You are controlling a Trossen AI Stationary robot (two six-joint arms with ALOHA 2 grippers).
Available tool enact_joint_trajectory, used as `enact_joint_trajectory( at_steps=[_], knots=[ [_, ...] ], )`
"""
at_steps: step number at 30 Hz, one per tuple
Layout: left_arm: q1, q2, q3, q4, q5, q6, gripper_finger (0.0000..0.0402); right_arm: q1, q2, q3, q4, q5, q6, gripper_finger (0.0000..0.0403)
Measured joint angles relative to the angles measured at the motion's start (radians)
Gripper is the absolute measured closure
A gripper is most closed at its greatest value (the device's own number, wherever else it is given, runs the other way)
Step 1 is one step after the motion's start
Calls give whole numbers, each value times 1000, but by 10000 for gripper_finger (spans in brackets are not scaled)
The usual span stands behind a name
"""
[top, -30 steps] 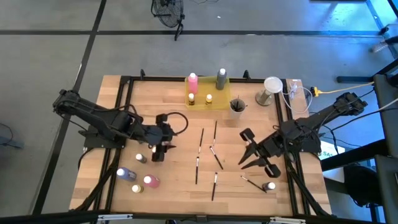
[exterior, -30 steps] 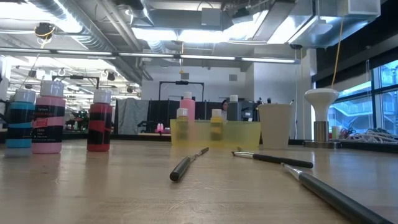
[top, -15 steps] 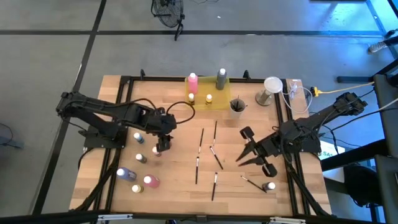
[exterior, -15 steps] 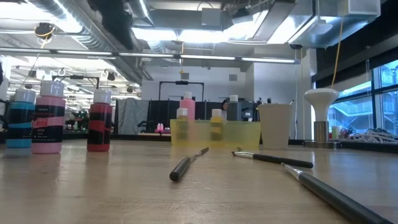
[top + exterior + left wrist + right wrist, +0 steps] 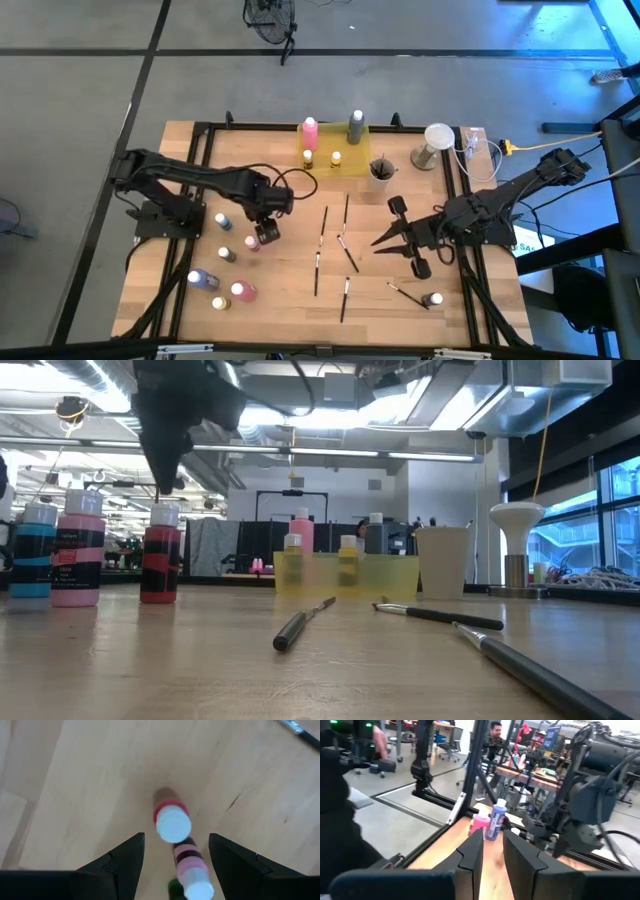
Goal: Pick & Place Paint Supplies
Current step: Put the small red paint bottle into the yellow bin
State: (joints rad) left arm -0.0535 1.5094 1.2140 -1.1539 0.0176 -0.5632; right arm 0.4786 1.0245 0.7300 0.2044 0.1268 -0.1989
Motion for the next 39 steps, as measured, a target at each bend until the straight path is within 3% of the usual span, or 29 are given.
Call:
enact_joint_trajectory(
  at_steps=[4, 10, 18, 27, 39],
  knots=[
    [22, 0, 0, -1, -49, 27, 183, 0, 0, 0, -5, 4, 0, 325],
    [52, 0, 0, 1, -41, 5, 185, 0, 0, 0, -27, 4, 27, 325],
    [48, 0, 0, 7, -46, -6, 183, 0, 0, 0, -49, 4, 26, 325],
    [41, 0, 0, 7, -104, 130, 183, 0, 0, 0, -67, 4, 32, 325],
    [0, 0, 0, 22, -106, 123, 184, 0, 0, 0, -70, 4, 34, 325]
  ],
)
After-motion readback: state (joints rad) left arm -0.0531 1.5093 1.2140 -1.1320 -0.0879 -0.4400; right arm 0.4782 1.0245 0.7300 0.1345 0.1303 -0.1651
